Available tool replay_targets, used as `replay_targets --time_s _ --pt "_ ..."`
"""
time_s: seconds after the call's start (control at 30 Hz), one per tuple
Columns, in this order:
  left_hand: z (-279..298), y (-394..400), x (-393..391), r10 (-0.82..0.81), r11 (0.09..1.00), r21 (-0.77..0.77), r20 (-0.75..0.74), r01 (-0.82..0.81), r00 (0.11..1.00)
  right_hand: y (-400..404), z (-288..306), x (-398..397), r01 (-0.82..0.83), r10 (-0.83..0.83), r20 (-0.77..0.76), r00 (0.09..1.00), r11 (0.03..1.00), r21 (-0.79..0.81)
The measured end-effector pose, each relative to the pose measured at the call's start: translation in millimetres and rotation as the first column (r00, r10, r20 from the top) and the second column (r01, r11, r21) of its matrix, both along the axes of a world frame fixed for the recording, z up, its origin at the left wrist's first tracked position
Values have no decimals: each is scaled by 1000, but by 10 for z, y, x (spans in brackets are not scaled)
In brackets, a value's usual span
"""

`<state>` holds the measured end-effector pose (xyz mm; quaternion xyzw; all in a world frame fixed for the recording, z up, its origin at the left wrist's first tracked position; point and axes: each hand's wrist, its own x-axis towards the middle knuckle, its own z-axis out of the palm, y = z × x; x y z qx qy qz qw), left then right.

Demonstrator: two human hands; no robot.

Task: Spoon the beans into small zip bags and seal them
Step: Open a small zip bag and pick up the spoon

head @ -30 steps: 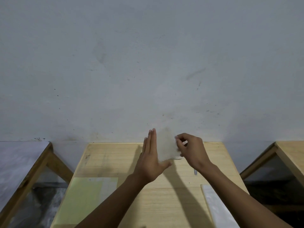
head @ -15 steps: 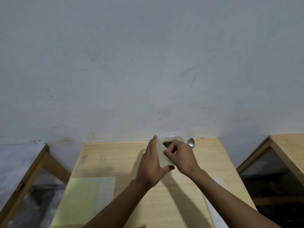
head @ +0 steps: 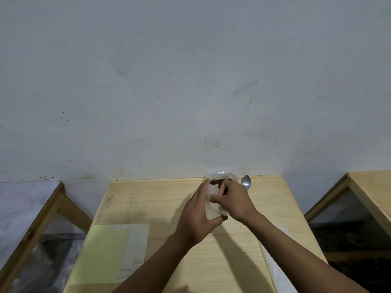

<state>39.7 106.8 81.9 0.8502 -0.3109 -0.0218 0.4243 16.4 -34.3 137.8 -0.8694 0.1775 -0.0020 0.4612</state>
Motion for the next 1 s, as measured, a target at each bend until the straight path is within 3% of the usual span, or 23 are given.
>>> replay_targets --time_s 0.17,0.37,0.73,0.9,1.0 --pt "-29 118 46 64 997 -47 38 -62 997 -93 -39 -25 23 -22 -6 1000 997 77" --pt "-60 136 44 45 999 4 55 -45 997 -118 -92 -78 12 -24 37 999 958 286" --pt "-206 153 87 -24 999 48 148 17 989 -274 -388 -210 154 -103 -116 988 750 643" --pt "-269 181 115 -15 995 105 140 0 990 -430 -622 -214 155 -79 -139 987 683 714" --pt "-319 234 174 69 989 120 101 -81 992 -717 -976 -117 296 -222 -200 954 786 543"
